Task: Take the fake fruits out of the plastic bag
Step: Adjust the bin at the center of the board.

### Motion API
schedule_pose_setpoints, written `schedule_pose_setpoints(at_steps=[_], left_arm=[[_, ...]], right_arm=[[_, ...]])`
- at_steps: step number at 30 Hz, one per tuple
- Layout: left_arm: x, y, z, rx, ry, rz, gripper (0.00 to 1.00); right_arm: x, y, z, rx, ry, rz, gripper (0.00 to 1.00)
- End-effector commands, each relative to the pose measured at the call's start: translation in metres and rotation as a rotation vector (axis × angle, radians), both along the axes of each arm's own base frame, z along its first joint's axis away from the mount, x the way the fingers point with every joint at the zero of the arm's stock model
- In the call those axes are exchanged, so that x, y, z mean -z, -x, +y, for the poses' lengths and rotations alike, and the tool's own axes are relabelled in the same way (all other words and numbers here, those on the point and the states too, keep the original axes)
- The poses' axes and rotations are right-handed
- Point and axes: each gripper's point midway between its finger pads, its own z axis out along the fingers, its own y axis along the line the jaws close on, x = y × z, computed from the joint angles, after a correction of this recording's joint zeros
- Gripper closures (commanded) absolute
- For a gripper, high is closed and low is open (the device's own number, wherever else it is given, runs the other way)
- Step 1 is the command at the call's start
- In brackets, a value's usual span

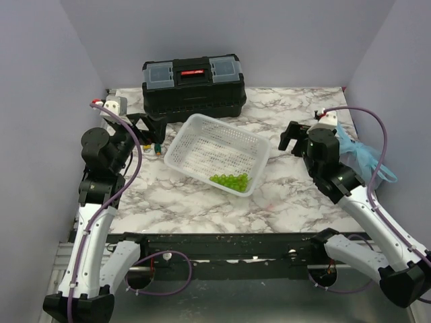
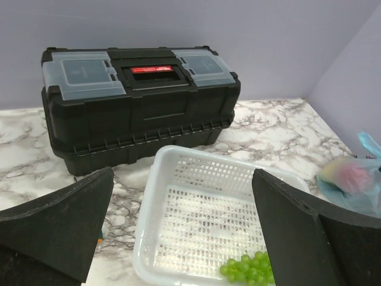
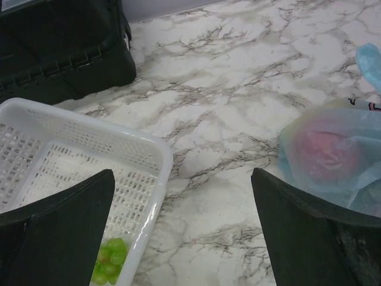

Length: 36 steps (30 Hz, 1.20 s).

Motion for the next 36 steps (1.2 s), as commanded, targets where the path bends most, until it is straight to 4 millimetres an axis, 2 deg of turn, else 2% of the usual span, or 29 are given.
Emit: schedule_pose_setpoints(at_steps=[1,12,19,22,26,30,36], left_arm=[[0.005,0.01,-0.019,0.086,-0.04,0.0,0.01],[0.016,0.017,-0.047,0.163,-0.084,0.011,0.01],[0.029,0.012,-0.063,0.224,-0.065,0.068,0.01],[0.028,0.015,-0.067,0.24,-0.06,0.072,0.01],[0.029,0.019,-0.074,0.264,-0.064,0.072,0.01],[0.032,0.02,-0.079,0.284,-0.059,0.085,0.01],[0.034,0.023,-0.087,0.312,-0.059,0.092,0.01]], right_arm=[[0.005,-0.003,-0.002,0.044,-0.014,0.035,0.0],[0.03,-0.009,0.005,0.064,-0.029,0.122,0.0],[0.061,-0.013,0.024,0.027,-0.091,0.203,0.0],[0.077,-0.017,0.03,0.034,-0.136,0.208,0.0],[0.089,-0.02,0.049,-0.043,-0.165,0.236,0.0],[0.107,-0.023,0.042,0.039,-0.167,0.299,0.0],[0.131,-0.022,0.059,-0.013,-0.2,0.364,0.0]])
